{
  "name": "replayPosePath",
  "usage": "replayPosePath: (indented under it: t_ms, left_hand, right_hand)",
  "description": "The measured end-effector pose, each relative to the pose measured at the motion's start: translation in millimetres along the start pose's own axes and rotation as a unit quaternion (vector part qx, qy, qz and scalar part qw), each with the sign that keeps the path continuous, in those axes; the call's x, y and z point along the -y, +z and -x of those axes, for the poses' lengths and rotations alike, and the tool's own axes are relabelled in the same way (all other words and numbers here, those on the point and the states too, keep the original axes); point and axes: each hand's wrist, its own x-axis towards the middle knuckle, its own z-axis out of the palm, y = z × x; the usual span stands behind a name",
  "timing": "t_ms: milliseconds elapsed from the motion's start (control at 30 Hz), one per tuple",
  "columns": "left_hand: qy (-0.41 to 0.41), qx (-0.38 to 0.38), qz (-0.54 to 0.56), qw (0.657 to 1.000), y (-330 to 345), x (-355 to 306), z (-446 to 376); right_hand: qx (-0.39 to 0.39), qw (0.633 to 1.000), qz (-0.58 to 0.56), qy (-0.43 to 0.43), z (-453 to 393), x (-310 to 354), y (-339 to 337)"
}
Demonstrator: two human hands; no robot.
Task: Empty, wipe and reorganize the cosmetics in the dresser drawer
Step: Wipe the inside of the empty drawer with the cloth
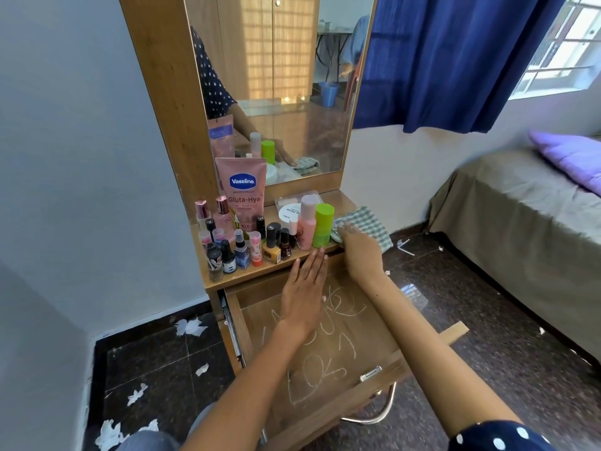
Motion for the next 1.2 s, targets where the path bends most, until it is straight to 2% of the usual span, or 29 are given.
replayPosePath:
  t_ms: [200, 367, 467, 667, 833, 900, 967, 1067, 1133, 1200]
  left_hand:
    - [0.004, 0.002, 0.004, 1.000, -2.7, 1.6, 0.3]
    - [0.008, -0.001, -0.009, 1.000, -6.2, 1.7, 0.2]
    - [0.012, -0.007, 0.000, 1.000, -13.9, 3.6, 6.7]
    - [0.030, -0.011, 0.089, 0.995, -23.8, 35.9, 60.7]
    - [-0.002, 0.054, 0.095, 0.994, -25.8, 81.9, 112.0]
    - [-0.016, 0.092, 0.098, 0.991, -22.0, 92.0, 122.4]
    - [-0.018, 0.129, 0.099, 0.986, -16.7, 95.3, 126.7]
    - [-0.019, 0.151, 0.103, 0.983, -11.6, 94.6, 128.5]
    - [-0.020, 0.154, 0.103, 0.982, -11.7, 95.7, 130.4]
    - [-0.019, 0.153, 0.107, 0.982, -12.9, 96.2, 131.9]
  right_hand:
    - [-0.064, 0.993, -0.088, 0.048, 16.1, -5.0, -8.8]
    - [-0.090, 0.958, -0.261, 0.084, 39.9, -20.2, -10.9]
    - [-0.089, 0.943, -0.307, 0.088, 57.6, -29.2, -16.6]
    - [-0.035, 0.953, -0.299, 0.034, 92.0, -32.1, -30.3]
    - [0.004, 0.973, -0.226, -0.054, 100.0, -2.3, -22.5]
    - [0.039, 0.980, -0.168, -0.096, 101.1, 17.8, -8.8]
    - [0.108, 0.976, -0.119, -0.144, 100.8, 42.3, 5.8]
    - [0.252, 0.942, -0.054, -0.215, 101.5, 70.4, 22.9]
    - [0.334, 0.920, -0.045, -0.201, 103.5, 80.7, 32.5]
    - [0.374, 0.913, -0.099, -0.128, 107.9, 87.8, 41.5]
